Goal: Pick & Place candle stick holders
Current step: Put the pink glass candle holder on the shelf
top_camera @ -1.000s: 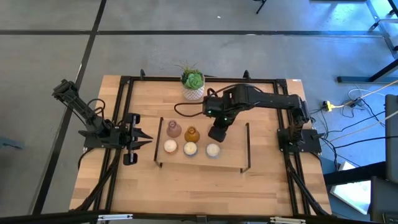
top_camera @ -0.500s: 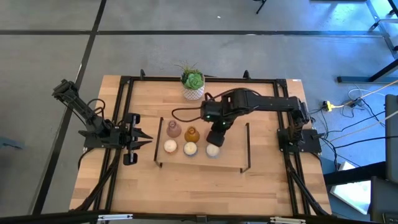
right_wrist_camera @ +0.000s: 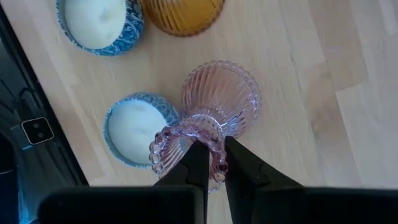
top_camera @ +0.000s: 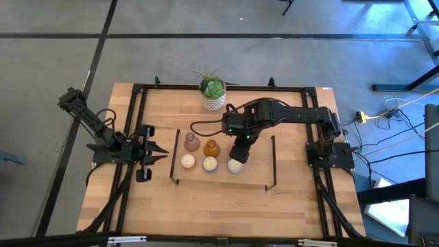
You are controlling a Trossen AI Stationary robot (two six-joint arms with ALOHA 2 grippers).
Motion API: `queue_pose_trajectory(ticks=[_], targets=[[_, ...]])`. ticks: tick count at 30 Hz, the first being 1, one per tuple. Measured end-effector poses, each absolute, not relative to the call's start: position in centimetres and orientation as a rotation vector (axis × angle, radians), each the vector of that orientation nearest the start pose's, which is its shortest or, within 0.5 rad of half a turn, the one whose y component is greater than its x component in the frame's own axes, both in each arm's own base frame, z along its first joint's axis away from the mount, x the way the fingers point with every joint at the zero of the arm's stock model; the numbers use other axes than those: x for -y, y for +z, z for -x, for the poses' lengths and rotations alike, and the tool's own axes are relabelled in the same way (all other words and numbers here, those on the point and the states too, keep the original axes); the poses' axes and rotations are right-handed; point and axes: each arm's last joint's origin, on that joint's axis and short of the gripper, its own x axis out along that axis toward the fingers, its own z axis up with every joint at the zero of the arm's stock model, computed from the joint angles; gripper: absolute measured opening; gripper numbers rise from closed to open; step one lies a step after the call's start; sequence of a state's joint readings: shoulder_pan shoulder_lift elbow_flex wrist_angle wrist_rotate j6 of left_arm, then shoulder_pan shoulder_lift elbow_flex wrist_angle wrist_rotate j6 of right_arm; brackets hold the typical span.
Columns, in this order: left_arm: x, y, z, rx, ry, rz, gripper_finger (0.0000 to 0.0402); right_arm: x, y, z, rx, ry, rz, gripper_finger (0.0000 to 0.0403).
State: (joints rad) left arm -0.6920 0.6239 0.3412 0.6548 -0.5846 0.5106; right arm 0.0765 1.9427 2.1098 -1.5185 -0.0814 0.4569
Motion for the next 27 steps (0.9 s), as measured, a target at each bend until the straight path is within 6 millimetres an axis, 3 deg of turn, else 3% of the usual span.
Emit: queue_pose_trajectory(ticks=[11,20,27], targets=[[7.92,28.04,-12.06,0.317,-0.027,-0.285,0.0036,-2.85,35.48,-36.62,-1.366,-0.202,-0.38,0.0031],[7.92,28.04,-12.06,0.317,-0.028,-0.285,0.0036,-2.81,35.22,-36.66,-1.379,-0.213,-0.368,0.0082],[7.92,28.04,-12.06,0.317,-0.028,-0.285,0.0036,-2.8,35.32,-37.07,-1.335,-0.189,-0.338,0.0099]])
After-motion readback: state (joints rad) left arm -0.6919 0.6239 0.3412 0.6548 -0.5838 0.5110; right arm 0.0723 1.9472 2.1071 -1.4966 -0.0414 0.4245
